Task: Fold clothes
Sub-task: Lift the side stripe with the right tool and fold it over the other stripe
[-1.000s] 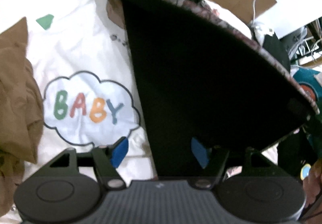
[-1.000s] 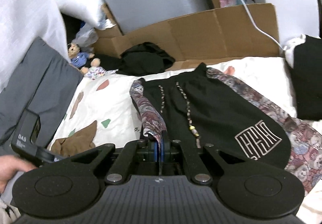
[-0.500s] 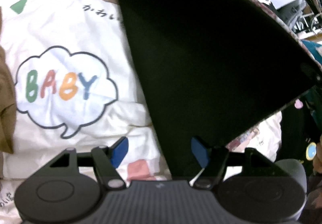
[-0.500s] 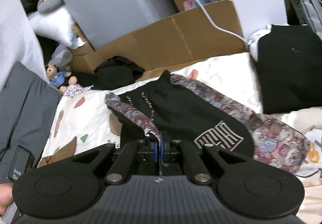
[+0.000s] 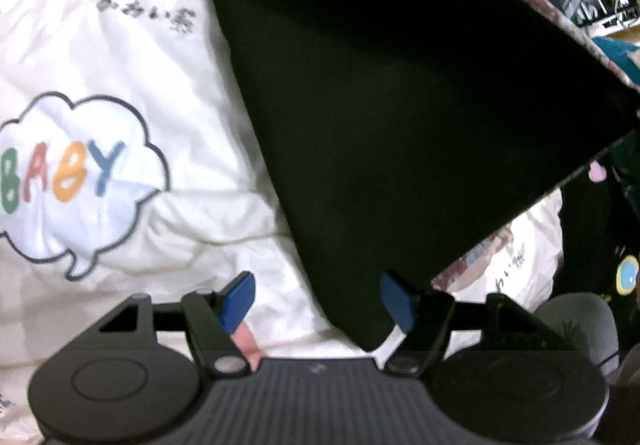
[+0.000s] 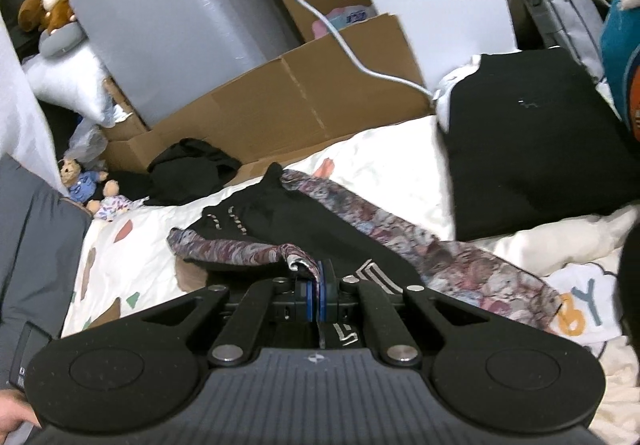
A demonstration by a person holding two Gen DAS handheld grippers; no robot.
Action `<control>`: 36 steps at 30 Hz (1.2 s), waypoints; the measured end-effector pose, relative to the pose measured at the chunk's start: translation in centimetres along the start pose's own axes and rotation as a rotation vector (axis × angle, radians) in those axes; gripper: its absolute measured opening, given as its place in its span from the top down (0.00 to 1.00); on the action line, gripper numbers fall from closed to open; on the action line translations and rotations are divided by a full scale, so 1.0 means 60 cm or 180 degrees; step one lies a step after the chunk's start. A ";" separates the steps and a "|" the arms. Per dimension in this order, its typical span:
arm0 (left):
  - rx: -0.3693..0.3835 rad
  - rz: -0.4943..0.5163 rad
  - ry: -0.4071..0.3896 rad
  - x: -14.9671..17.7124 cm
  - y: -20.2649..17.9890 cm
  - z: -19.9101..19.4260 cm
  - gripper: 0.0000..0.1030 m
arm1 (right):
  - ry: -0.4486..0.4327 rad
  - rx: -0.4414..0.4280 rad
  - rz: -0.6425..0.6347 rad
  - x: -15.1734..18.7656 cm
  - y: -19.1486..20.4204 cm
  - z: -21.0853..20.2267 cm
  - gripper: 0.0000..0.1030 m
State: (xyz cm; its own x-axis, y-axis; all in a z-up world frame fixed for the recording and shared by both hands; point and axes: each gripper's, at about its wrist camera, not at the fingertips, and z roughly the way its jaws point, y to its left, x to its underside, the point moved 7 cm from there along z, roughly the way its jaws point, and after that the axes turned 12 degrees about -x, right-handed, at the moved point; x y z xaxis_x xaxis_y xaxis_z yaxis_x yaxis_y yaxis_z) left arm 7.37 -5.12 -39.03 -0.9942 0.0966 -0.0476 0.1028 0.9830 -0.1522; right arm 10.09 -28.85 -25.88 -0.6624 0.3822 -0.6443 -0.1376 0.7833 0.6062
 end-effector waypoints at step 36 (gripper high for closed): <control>0.0320 0.0140 0.0272 0.030 -0.097 0.100 0.94 | -0.0130 0.0259 0.0515 0.033 -0.178 -0.022 0.97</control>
State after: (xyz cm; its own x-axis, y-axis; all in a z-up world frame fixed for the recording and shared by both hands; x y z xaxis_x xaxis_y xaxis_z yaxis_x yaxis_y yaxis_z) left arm 5.20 -11.63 -44.17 -0.9873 0.1565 0.0272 0.1449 0.9573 -0.2501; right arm 9.28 -37.11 -33.04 -0.6405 0.5247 -0.5608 0.0294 0.7465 0.6648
